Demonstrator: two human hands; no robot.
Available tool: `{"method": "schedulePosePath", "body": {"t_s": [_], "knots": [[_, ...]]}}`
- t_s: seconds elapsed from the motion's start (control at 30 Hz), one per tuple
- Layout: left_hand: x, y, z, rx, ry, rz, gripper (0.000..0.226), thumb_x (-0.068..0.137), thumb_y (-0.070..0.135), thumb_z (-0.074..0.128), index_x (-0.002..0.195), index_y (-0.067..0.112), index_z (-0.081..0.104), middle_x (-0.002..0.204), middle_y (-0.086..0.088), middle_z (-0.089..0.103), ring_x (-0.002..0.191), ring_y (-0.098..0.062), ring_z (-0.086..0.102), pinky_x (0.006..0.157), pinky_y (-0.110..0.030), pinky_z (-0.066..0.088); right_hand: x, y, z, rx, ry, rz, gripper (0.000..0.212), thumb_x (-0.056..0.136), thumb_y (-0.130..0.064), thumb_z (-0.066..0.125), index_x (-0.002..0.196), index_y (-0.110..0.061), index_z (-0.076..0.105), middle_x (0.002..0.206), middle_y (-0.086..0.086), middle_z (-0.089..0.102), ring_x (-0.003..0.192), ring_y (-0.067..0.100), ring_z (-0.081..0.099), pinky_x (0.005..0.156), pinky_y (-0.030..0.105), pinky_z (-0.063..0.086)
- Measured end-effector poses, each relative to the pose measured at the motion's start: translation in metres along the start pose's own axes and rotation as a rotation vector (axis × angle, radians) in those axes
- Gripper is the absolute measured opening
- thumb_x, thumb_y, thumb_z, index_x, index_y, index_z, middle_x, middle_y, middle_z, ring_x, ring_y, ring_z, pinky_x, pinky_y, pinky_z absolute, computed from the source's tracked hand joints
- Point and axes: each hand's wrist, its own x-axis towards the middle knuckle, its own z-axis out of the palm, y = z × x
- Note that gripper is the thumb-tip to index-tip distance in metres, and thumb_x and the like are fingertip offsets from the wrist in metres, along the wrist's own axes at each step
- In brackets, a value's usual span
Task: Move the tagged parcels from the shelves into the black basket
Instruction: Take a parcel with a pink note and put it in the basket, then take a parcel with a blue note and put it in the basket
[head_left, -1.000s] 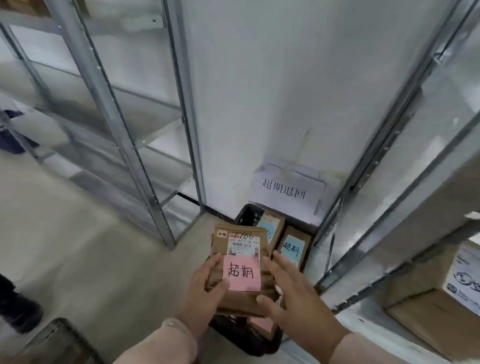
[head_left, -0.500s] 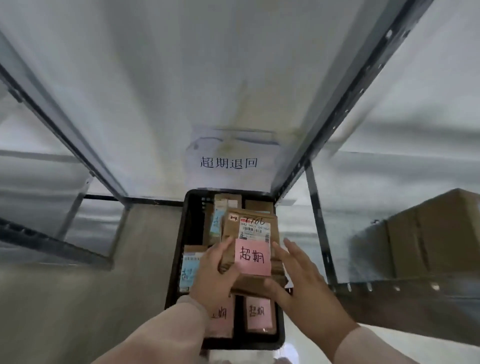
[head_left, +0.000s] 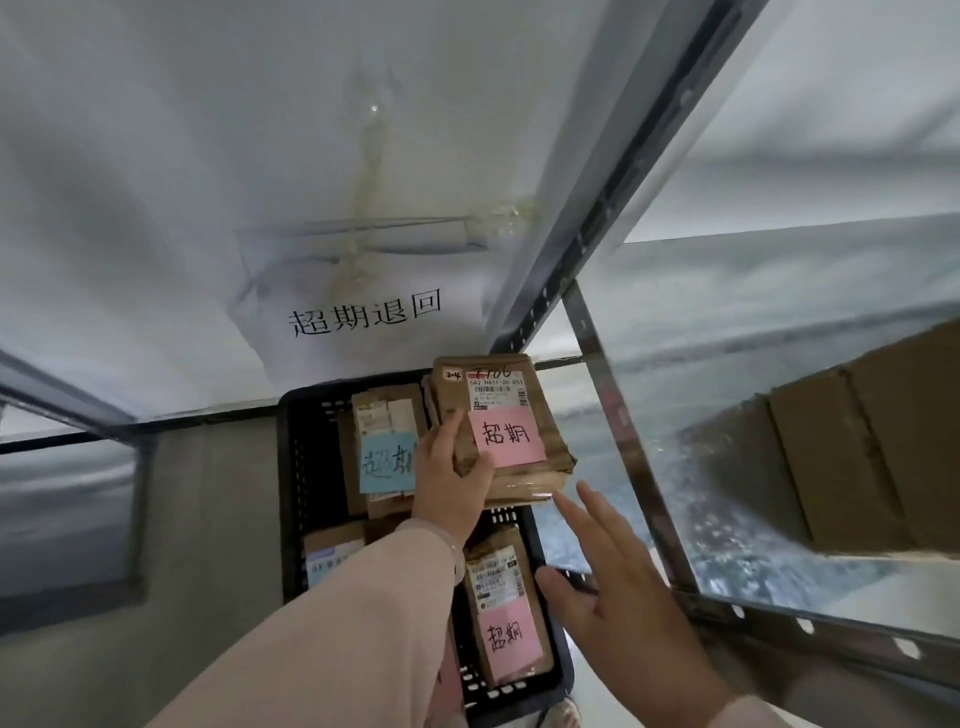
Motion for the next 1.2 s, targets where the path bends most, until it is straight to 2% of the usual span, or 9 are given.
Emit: {"method": "schedulePosePath", "body": {"t_s": [0.07,0.17,0.27,0.43,0.63,0.83,0.93,1.07,1.2], "knots": [[0.006,-0.007,0.006,0.054,0.016,-0.010,0.061,0.092,0.030,0.060,0.146,0.038,0.032,0.151,0.000,0.030,0.140,-0.019,0.026,0.112,-0.027,0.018,0.007,0.004,0.004,0.021,0.018,-0.008,0.064,0.088,-0.058,0.049,0.140,-0.061,0.012,0.146,-0.044,-0.009,0.139,-0.001,0.024,0.112,0.038,0.033],[0.008,-0.019,0.006,0.169,0.031,-0.056,0.066,0.092,0.025,0.062,0.150,0.028,0.030,0.150,-0.002,0.036,0.142,-0.023,0.028,0.117,-0.034,0.020,0.014,0.005,0.006,0.007,0.027,-0.023,0.060,0.091,-0.054,0.049,0.140,-0.059,0.016,0.148,-0.040,-0.005,0.140,-0.010,0.000,0.116,0.033,0.025],[0.008,-0.034,-0.002,0.332,-0.032,-0.086,0.068,0.091,0.031,0.062,0.151,0.029,0.028,0.146,-0.001,0.042,0.141,-0.026,0.031,0.120,-0.043,0.023,0.017,0.006,0.006,-0.006,0.022,-0.037,0.060,0.091,-0.052,0.050,0.142,-0.057,0.017,0.149,-0.038,-0.003,0.140,-0.009,-0.004,0.117,0.033,0.022],[-0.001,-0.032,-0.017,0.566,-0.126,-0.052,0.068,0.093,0.047,0.051,0.153,0.033,0.021,0.162,0.001,0.017,0.150,-0.025,0.010,0.121,-0.043,0.013,0.014,0.007,0.003,-0.085,0.022,-0.034,0.064,0.092,-0.053,0.048,0.146,-0.050,0.014,0.151,-0.033,-0.002,0.142,-0.005,-0.010,0.119,0.035,0.013],[-0.050,0.010,-0.045,0.751,-0.044,0.348,0.060,0.096,0.047,0.046,0.151,0.034,0.024,0.161,0.005,0.018,0.149,-0.019,0.012,0.120,-0.043,0.017,-0.008,-0.007,0.002,-0.232,0.057,-0.097,0.069,0.093,-0.054,0.045,0.148,-0.047,0.004,0.155,-0.027,-0.008,0.138,-0.007,-0.014,0.117,0.031,0.004],[-0.122,0.046,-0.065,0.750,0.174,0.731,0.055,0.091,0.041,0.057,0.143,0.030,0.042,0.149,0.002,0.042,0.141,-0.018,0.031,0.116,-0.031,0.012,-0.052,-0.012,-0.002,-0.302,0.226,-0.268,0.071,0.091,-0.056,0.046,0.150,-0.041,0.009,0.159,-0.018,0.001,0.146,0.004,-0.005,0.116,0.029,0.002],[-0.167,0.067,-0.063,0.783,0.256,0.881,0.054,0.090,0.043,0.053,0.141,0.025,0.046,0.145,-0.002,0.048,0.137,-0.021,0.038,0.116,-0.036,0.021,-0.084,-0.004,-0.006,-0.308,0.317,-0.409,0.071,0.089,-0.053,0.051,0.150,-0.034,0.022,0.158,-0.011,0.018,0.146,0.006,0.009,0.117,0.032,0.015],[-0.235,0.084,-0.043,0.849,0.323,1.024,0.051,0.090,0.043,0.055,0.137,0.024,0.050,0.144,-0.004,0.051,0.133,-0.026,0.046,0.111,-0.047,0.035,-0.144,0.022,-0.022,-0.335,0.408,-0.557,0.069,0.086,-0.052,0.050,0.148,-0.030,0.029,0.154,-0.011,0.027,0.143,0.001,0.011,0.114,0.024,0.011],[-0.307,0.103,0.007,0.819,0.314,1.105,0.053,0.088,0.041,0.061,0.137,0.024,0.049,0.140,-0.004,0.054,0.130,-0.027,0.048,0.106,-0.049,0.039,-0.214,0.074,-0.055,-0.307,0.505,-0.630,0.067,0.085,-0.050,0.053,0.146,-0.027,0.035,0.151,-0.007,0.035,0.141,0.010,0.027,0.114,0.033,0.028]]}}
